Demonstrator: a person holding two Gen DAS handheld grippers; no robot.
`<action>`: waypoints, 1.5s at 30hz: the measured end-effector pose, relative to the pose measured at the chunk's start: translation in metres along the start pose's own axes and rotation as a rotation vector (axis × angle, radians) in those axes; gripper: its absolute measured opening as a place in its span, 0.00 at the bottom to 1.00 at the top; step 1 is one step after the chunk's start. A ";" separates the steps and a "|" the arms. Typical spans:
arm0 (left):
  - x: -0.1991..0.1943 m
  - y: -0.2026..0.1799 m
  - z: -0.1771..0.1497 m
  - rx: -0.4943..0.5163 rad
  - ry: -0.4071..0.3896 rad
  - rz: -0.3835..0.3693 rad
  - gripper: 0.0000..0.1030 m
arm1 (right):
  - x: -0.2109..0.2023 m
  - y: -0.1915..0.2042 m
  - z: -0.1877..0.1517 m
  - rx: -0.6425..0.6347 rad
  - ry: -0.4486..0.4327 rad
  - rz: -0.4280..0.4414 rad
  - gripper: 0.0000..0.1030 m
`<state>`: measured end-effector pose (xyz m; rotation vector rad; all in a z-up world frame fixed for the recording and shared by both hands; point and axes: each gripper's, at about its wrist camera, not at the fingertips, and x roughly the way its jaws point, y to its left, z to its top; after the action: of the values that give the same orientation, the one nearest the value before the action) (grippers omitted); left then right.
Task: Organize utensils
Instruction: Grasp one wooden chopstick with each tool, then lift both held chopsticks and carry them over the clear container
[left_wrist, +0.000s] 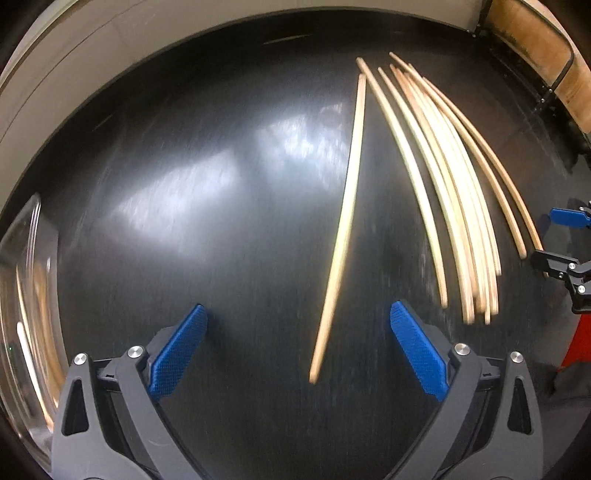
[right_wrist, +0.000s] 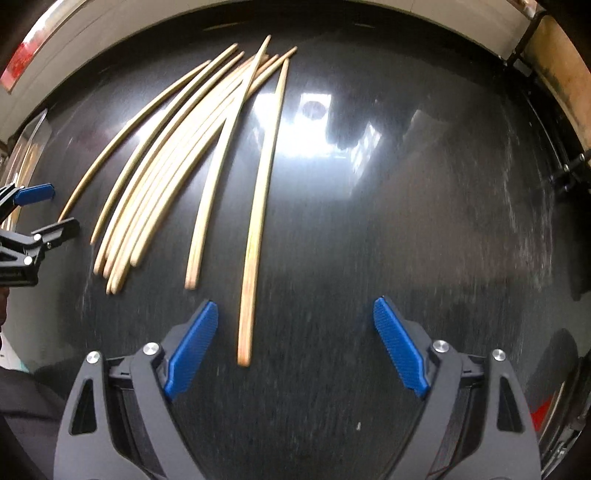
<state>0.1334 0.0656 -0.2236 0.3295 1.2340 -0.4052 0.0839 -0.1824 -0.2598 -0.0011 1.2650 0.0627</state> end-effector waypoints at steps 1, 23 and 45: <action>0.002 0.000 0.007 0.012 -0.005 -0.004 0.94 | 0.000 0.000 0.005 0.001 -0.006 0.000 0.82; 0.004 -0.032 0.079 0.056 -0.032 0.030 0.06 | 0.000 -0.007 0.078 0.029 -0.086 0.034 0.07; -0.149 -0.009 -0.008 -0.435 -0.116 0.201 0.06 | -0.120 -0.026 0.045 -0.047 -0.189 0.185 0.07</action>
<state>0.0819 0.0791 -0.0840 0.0536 1.1289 0.0214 0.0920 -0.2122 -0.1328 0.0800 1.0719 0.2466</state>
